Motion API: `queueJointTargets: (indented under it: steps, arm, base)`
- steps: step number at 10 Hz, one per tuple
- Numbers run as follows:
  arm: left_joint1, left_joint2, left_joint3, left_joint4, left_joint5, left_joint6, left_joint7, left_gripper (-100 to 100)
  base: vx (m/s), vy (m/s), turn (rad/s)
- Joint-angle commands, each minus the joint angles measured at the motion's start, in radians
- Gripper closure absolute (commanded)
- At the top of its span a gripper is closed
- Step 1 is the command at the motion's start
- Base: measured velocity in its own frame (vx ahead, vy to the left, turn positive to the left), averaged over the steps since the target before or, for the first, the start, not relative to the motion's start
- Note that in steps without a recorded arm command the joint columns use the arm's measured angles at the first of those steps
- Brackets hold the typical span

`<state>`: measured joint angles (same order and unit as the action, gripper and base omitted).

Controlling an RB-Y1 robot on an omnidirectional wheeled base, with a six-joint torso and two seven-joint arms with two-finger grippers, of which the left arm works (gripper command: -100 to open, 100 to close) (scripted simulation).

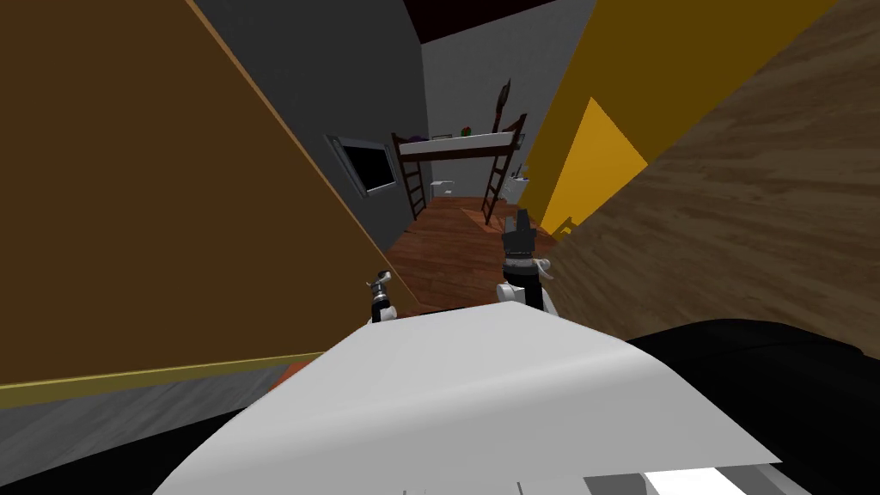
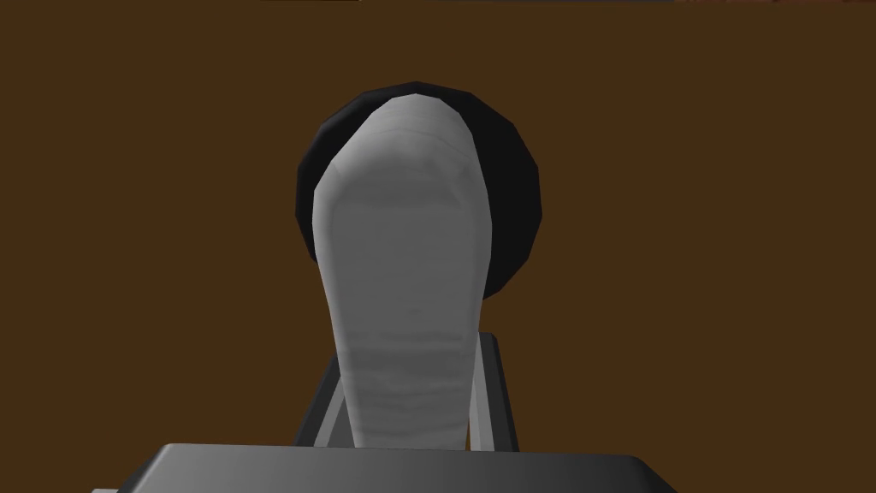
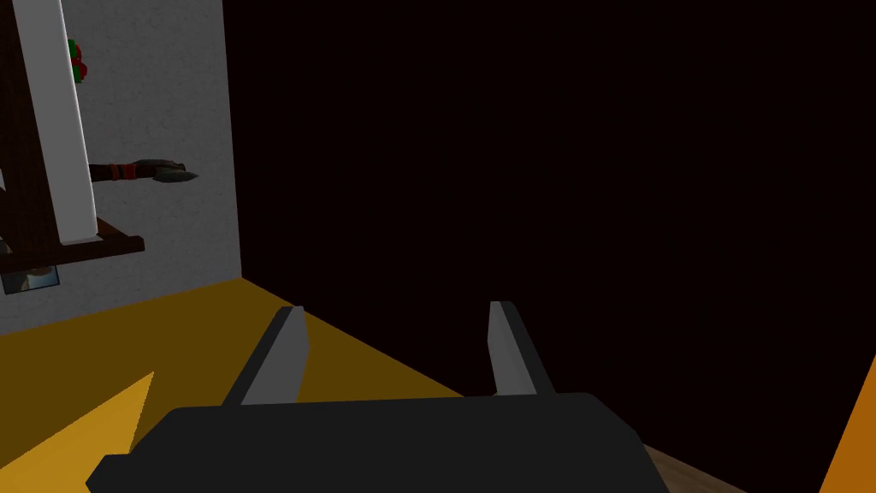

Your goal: Push the door open

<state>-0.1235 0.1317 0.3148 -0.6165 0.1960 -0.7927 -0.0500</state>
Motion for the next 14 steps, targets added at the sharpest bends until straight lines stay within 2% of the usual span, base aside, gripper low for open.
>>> queueJointTargets:
  steps: [1,11,12,14]
  arm:
    - [0.002,0.002,0.014,0.001,0.009,-0.001,-0.005,100]
    - [0.012,0.015,0.112,0.006,0.068,-0.010,-0.043,100]
    - [0.009,0.020,0.109,0.027,0.066,-0.014,-0.038,100]
    - [0.009,0.027,0.136,0.029,0.083,-0.019,-0.048,100]
  base:
    - [0.128,-0.010,0.039]
    - [0.205,-0.009,0.043]
    - [0.086,0.007,0.033]
    - [0.154,0.013,0.034]
